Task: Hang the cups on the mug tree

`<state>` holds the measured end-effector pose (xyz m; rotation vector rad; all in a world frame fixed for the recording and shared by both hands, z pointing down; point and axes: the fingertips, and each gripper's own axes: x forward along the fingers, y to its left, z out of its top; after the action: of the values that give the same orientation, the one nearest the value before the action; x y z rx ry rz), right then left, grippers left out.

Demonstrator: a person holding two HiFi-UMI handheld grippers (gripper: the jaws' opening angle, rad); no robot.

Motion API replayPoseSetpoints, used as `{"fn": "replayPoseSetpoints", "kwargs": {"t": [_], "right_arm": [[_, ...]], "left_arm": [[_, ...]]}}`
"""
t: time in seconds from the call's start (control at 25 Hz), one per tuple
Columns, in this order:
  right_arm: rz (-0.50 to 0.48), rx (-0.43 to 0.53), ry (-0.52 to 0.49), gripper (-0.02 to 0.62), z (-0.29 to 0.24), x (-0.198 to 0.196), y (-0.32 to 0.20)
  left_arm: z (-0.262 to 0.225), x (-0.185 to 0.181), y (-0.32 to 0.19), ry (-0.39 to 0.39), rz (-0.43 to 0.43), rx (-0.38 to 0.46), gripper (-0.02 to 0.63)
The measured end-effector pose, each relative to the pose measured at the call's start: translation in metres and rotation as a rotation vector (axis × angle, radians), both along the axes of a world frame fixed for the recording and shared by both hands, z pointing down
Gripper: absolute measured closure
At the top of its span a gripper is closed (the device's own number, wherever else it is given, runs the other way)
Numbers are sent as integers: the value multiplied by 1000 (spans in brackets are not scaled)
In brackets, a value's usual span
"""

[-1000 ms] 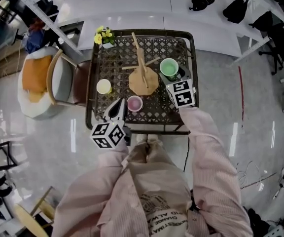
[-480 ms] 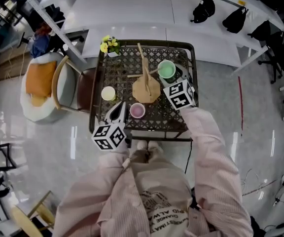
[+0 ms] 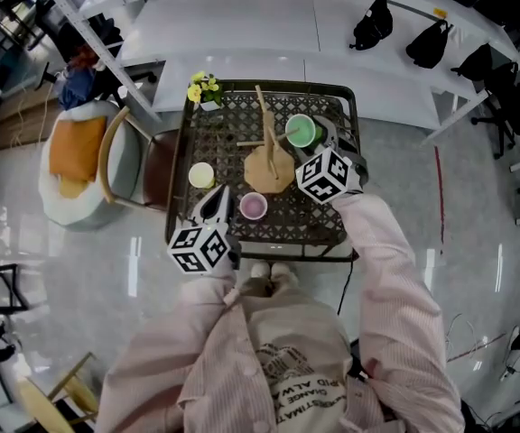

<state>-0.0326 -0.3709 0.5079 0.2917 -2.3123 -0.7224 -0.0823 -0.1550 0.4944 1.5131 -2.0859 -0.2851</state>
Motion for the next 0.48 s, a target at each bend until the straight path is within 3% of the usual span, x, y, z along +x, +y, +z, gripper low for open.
{"fn": "replayPoseSetpoints", "kwargs": {"t": [0.24, 0.48], "right_arm": [[-87, 171, 98, 304, -7, -5, 4], [-151, 250, 152, 304, -8, -9, 13]], "left_arm": [[-4, -2, -1, -1, -3, 10, 607], [-7, -3, -3, -2, -4, 19, 607]]}}
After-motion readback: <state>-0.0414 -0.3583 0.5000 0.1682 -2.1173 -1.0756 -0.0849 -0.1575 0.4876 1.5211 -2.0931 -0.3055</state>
